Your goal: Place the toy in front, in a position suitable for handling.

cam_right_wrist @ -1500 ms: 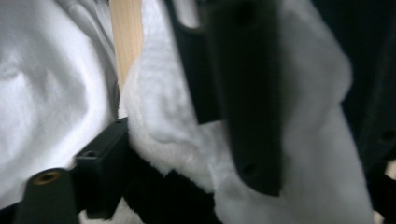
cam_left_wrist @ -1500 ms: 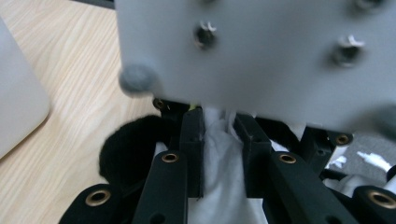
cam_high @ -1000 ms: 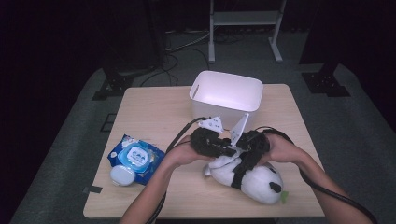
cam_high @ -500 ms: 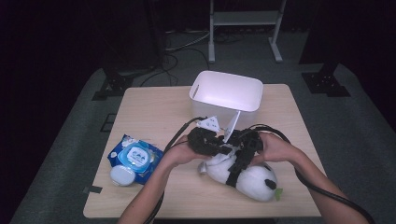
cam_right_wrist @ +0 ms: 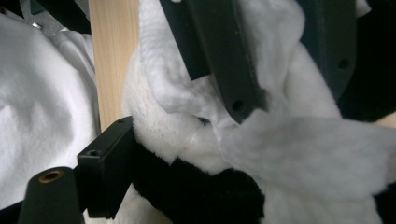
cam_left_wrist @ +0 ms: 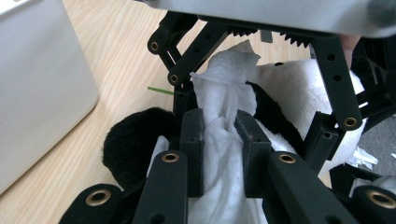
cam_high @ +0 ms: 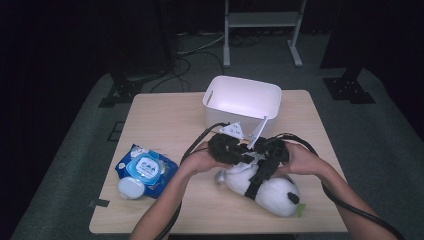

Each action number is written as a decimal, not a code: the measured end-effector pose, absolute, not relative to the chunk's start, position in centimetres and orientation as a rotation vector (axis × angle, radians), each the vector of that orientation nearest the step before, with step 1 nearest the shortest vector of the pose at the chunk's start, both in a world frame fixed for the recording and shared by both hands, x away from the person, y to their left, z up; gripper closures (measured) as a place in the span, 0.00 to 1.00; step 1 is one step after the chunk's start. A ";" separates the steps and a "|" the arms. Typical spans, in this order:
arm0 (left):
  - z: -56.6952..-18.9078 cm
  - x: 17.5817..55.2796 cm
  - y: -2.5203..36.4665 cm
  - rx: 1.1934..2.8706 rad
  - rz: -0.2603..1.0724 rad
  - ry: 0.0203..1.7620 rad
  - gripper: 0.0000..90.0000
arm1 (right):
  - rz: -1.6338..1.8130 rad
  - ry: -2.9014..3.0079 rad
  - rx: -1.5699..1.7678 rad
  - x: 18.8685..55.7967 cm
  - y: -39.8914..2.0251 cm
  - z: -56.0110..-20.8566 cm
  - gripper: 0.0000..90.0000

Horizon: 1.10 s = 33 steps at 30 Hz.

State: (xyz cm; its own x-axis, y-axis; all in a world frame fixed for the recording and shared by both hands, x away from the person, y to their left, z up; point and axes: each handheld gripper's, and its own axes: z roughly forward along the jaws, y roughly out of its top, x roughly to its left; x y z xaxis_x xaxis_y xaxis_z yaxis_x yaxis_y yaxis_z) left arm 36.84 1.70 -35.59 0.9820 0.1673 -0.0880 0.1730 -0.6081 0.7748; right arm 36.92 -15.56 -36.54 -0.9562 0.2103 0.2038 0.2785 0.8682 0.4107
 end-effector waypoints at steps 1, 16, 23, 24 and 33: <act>-35.5 36.8 1.7 2.241 -0.005 0.228 0.83 | -0.681 -2.878 -0.378 37.0 -15.7 -36.6 0.16; -35.4 36.9 1.5 2.256 0.013 0.207 0.83 | -0.676 -2.816 -0.494 37.4 -16.3 -37.2 0.13; -35.1 36.9 1.4 2.272 0.034 0.187 0.83 | -0.689 -2.802 -0.514 37.5 -16.6 -37.2 0.13; -35.2 37.0 1.3 2.269 0.029 0.191 0.83 | -0.688 -2.806 -0.520 37.4 -16.7 -37.1 0.13; -35.4 37.2 1.1 2.267 0.024 0.225 0.83 | -0.684 -2.830 -0.627 36.8 -18.6 -36.1 0.16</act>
State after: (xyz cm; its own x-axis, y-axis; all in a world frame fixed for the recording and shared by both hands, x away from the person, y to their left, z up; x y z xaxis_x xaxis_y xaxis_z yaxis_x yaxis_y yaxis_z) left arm 37.20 1.09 -35.37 0.9838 0.1700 -0.0577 0.1540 -0.6338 0.7580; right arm 36.81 -18.62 -36.12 -0.8988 0.3598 0.2504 0.4344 0.8073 0.3994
